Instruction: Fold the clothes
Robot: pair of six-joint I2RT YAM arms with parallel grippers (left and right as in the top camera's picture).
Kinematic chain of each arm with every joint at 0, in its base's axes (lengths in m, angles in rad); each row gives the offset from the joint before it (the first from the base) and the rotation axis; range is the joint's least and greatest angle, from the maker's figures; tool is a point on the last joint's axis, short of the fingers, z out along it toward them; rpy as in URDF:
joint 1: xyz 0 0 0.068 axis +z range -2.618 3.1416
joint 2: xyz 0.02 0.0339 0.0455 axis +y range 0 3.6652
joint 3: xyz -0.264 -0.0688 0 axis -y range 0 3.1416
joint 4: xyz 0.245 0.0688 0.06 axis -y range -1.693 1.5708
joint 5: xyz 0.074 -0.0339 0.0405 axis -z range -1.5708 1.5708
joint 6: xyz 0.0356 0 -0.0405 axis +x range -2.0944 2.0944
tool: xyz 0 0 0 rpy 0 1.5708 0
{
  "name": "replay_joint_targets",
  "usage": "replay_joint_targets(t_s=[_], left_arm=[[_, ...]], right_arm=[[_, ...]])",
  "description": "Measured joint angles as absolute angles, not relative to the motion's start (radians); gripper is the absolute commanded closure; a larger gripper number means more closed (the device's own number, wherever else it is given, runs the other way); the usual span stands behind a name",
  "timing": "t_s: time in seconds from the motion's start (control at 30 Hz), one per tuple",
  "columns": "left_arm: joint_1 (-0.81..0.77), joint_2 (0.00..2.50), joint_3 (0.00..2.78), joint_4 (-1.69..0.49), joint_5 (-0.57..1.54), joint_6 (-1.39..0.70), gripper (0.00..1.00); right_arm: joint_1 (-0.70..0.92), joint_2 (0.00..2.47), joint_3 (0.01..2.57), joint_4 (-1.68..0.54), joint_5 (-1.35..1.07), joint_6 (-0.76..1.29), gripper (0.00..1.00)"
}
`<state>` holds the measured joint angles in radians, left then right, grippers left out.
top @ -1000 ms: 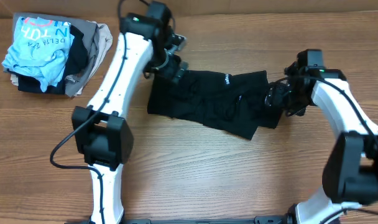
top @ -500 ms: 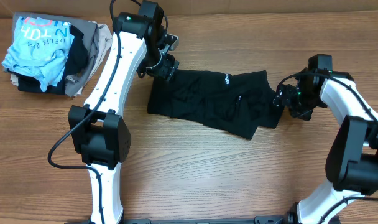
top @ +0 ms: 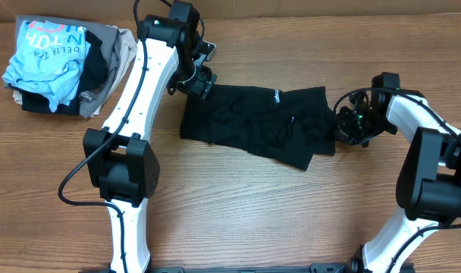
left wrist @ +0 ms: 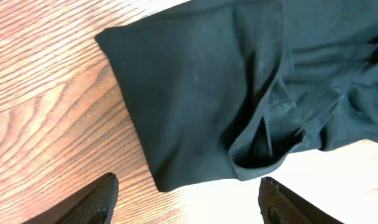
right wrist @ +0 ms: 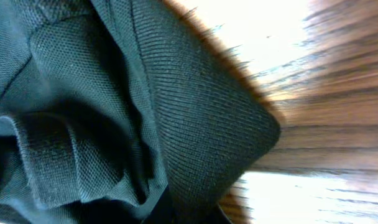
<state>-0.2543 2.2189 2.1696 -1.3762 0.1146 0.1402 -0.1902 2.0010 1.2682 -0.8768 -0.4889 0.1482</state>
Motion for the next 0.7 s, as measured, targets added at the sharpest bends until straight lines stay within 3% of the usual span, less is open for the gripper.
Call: replay_joint_targets(t_s=[0.37, 0.53, 0.7], left_arm=[[-0.202, 2.219, 2.170, -1.370, 0.091, 0.107, 0.16], [-0.157, 2.219, 2.170, -1.352, 0.089, 0.102, 0.13], [-0.106, 2.219, 2.170, -1.335, 0.088, 0.099, 0.11]], right_arm=[[-0.419, 1.919, 1.346, -1.139, -0.599, -0.028, 0.96], [-0.376, 1.880, 1.502, -1.260, -0.607, -0.101, 0.96], [-0.230, 1.877, 1.592, -1.263, -0.630, -0.115, 0.96]])
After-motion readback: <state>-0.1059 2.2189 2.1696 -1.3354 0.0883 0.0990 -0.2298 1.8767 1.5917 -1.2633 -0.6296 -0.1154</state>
